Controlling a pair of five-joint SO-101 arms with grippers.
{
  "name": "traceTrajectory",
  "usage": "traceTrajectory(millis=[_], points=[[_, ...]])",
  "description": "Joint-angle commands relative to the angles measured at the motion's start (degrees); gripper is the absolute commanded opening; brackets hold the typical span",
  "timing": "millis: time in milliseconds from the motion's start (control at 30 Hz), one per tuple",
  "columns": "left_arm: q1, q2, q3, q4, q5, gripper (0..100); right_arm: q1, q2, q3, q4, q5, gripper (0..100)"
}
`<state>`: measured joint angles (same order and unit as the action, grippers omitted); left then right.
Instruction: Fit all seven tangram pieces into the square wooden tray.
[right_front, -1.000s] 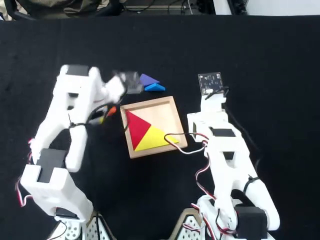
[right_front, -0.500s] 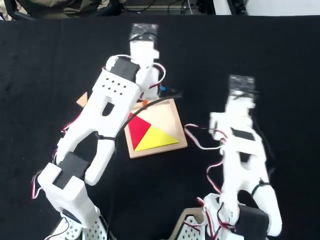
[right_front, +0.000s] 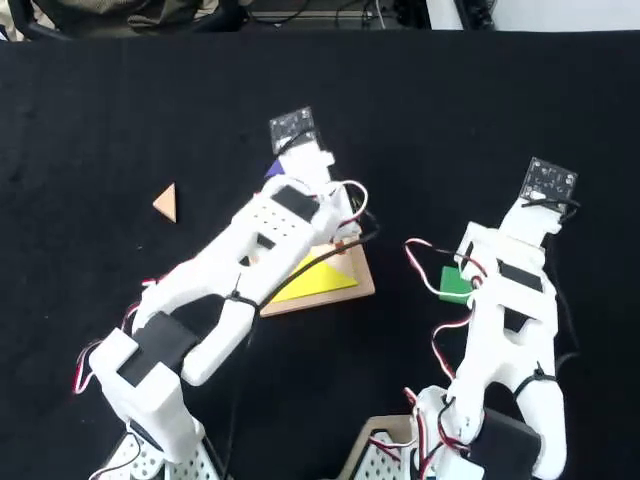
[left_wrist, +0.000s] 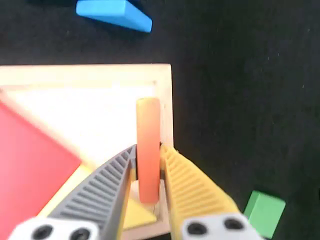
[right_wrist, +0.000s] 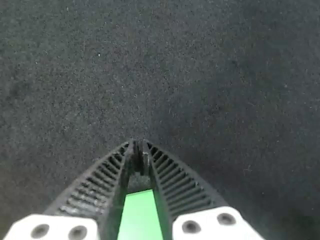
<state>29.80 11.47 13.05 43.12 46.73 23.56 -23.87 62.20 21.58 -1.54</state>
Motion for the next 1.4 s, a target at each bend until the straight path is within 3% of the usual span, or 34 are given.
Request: traceTrajectory(millis=[0, 233, 333, 500, 667, 1367], points=[[0.8, -0.2, 3.4, -7.7, 0.9, 3, 0.1, 0.0, -2.9, -2.5, -0.3, 1.1], [1.4, 5.3, 3.1, -7.9, 0.8, 4, -1.0, 0.0, -2.9, -2.7, -0.2, 1.1], [3.0, 7.7, 0.7, -6.2, 0.9, 10, -1.0, 0.1, -2.9, -2.7, -0.2, 1.1], [4.8, 8.4, -5.4, 2.8, 1.0, 16, -1.1, 0.1, -2.8, -2.7, -0.2, 1.1], [3.8, 8.4, -8.8, 9.4, 0.7, 15, -2.2, 0.1, -2.8, -2.5, 0.8, 1.1], [-1.4, 7.8, -9.8, 14.9, 0.4, 15, -3.8, 0.1, -2.1, -2.8, 2.3, 1.1]])
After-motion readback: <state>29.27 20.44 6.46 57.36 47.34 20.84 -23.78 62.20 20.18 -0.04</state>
